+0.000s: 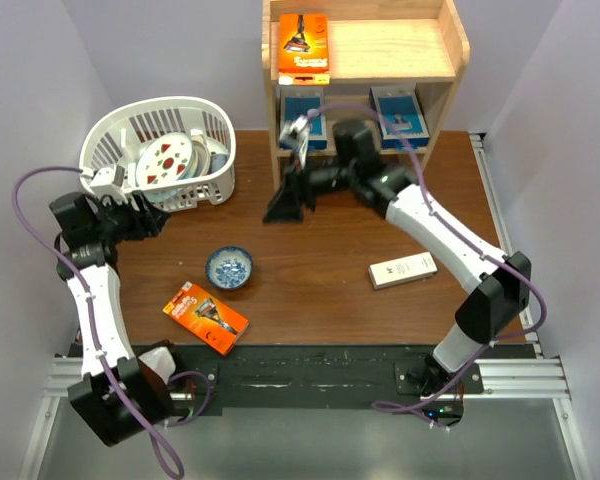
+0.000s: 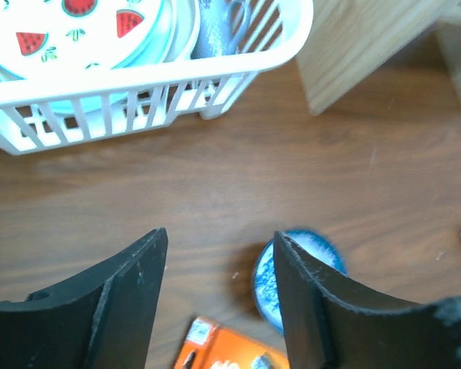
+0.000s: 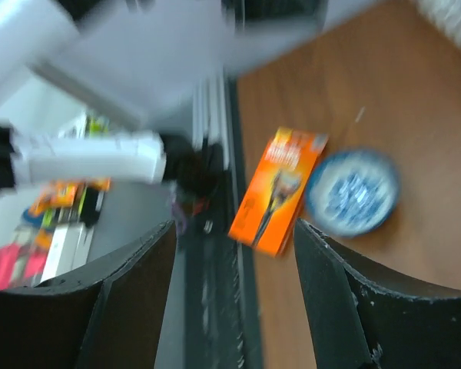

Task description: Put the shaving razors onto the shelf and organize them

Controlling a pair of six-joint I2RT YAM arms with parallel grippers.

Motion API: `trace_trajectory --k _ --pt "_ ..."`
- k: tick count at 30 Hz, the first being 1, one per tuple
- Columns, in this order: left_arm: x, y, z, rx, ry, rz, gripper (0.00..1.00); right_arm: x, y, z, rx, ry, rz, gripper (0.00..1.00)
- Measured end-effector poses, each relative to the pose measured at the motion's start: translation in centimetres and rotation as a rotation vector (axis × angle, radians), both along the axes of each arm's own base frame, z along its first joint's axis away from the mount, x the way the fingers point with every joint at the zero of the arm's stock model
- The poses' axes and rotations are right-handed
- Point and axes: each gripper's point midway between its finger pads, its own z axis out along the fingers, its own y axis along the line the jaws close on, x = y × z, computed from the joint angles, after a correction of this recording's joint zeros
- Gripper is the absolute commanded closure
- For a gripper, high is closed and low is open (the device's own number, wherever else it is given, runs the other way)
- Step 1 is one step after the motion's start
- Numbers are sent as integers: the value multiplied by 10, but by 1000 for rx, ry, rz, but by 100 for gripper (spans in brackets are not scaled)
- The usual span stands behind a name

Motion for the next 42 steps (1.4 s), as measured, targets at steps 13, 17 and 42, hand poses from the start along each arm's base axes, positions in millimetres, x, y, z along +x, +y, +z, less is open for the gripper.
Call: trace_trajectory --k 13,17,42 --pt "-42 7 -84 360 277 -582 40 -118 45 -182 -435 49 160 26" --pt "-73 8 -126 408 372 -708 41 -117 63 -231 -530 48 148 26" --pt "-97 1 -184 311 496 -801 46 34 155 -302 -555 11 -170 32"
